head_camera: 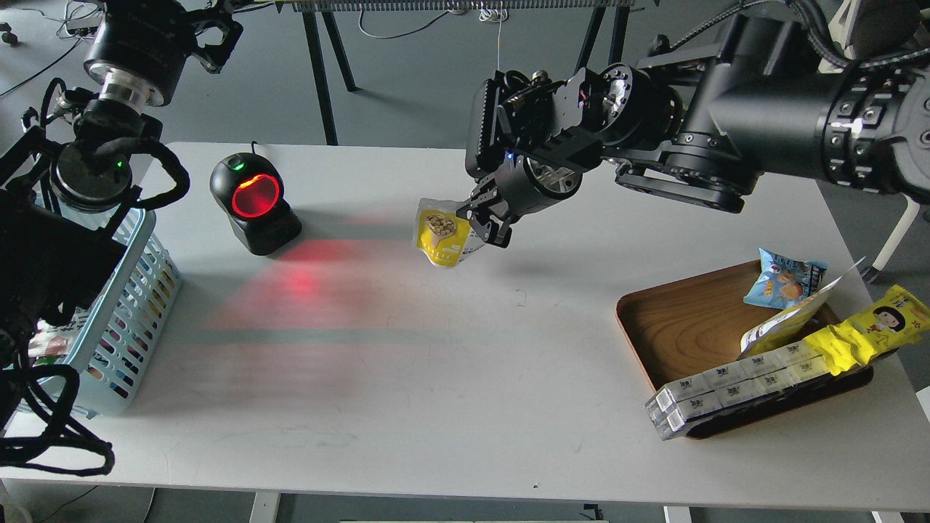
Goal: Scan snack and place in basket
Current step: 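Carry the yellow packet with the right gripper in front of the scanner, then lower the packet onto the table and open the right gripper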
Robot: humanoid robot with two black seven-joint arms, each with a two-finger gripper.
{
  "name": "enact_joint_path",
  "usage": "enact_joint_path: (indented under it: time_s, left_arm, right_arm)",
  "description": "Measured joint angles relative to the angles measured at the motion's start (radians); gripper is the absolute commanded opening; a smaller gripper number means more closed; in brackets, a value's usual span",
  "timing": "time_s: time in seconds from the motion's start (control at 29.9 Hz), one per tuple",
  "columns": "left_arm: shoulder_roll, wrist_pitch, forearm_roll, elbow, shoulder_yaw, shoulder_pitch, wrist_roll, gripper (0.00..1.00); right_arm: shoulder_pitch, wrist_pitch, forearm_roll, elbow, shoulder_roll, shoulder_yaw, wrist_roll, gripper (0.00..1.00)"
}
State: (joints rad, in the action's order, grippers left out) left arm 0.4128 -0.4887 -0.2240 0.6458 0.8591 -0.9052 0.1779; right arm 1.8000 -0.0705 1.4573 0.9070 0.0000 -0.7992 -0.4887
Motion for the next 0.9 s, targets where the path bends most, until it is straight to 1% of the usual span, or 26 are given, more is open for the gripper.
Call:
enact_joint_path:
  time_s: [0.47, 0.64, 0.9]
  left_arm:
    - [0.001, 0.000, -0.001, 0.000, 0.001, 0.002, 0.000, 1.00]
    - [0.000, 0.000, -0.001, 0.000, 0.002, 0.002, 0.000, 1.00]
    - [0.000, 0.000, -0.002, 0.000, 0.001, 0.003, 0.000, 1.00]
  right_arm:
    - [-0.005, 0.013, -0.071, 0.017, 0.000, 0.009, 0.000, 0.00]
    - [-0.027, 0.014, -0.074, 0.035, 0.000, 0.043, 0.000, 0.00]
    - [-0.045, 0.011, -0.072, 0.065, 0.000, 0.046, 0.000, 0.00]
